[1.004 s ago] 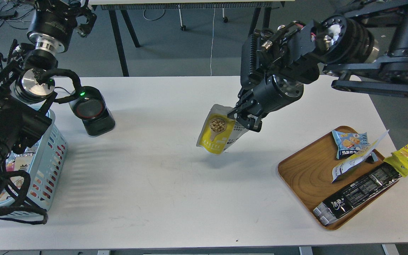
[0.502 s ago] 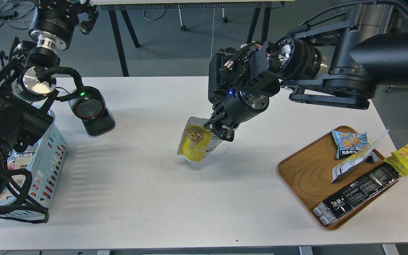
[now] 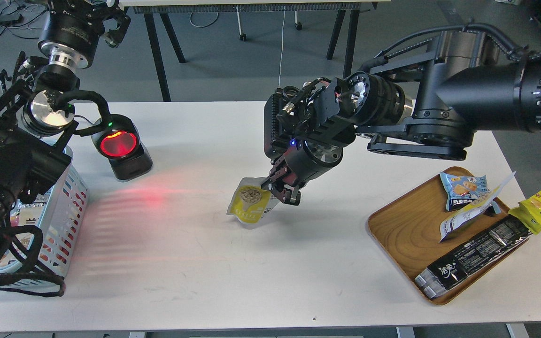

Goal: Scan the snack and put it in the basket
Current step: 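Lift the yellow bag and carry it toward the table center, then release the yellow bag on the table and raise the right gripper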

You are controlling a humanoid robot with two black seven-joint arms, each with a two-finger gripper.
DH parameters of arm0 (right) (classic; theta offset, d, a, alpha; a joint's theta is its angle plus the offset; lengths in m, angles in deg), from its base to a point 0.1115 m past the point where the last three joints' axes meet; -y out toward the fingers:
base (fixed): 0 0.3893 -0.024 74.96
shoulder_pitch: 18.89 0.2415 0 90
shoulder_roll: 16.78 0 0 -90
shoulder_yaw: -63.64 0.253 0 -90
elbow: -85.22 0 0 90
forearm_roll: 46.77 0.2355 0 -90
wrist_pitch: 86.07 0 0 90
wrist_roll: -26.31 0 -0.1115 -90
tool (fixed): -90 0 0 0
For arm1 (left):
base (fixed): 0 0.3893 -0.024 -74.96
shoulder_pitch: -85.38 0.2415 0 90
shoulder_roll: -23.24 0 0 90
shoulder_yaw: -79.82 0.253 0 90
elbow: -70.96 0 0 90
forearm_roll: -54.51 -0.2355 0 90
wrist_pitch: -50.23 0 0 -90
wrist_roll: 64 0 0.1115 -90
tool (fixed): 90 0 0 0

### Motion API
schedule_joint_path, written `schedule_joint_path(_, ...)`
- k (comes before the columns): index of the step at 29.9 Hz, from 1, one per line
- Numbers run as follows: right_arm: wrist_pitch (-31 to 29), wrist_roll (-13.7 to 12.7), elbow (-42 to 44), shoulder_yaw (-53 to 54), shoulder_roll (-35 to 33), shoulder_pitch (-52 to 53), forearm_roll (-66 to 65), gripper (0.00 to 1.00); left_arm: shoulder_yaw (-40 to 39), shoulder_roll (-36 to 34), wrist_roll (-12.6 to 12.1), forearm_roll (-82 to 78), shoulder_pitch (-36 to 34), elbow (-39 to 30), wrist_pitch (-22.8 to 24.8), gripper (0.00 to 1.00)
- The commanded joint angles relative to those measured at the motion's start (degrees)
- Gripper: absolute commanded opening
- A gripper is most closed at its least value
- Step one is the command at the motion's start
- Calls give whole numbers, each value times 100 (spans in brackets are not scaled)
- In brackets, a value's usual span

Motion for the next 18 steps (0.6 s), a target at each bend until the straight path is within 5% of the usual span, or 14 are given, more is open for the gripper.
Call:
schedule_joint_path(1, -1, 0, -6, -8, 0, -15, -1, 0, 3, -21, 0, 0, 1, 0, 3, 100)
schedule_joint_path(6, -1, 0, -6, -8, 35, -15, -1, 1, 21, -30, 0, 0, 1, 0, 3, 100)
schedule_joint_path(11, 148, 0, -24, 10, 62, 29, 7, 23, 56, -65, -18, 0, 1, 0, -67, 100)
schedule_joint_path(18, 193, 0, -85, 255, -139, 214, 324, 41, 73, -74, -35, -9, -43, 9, -85, 100)
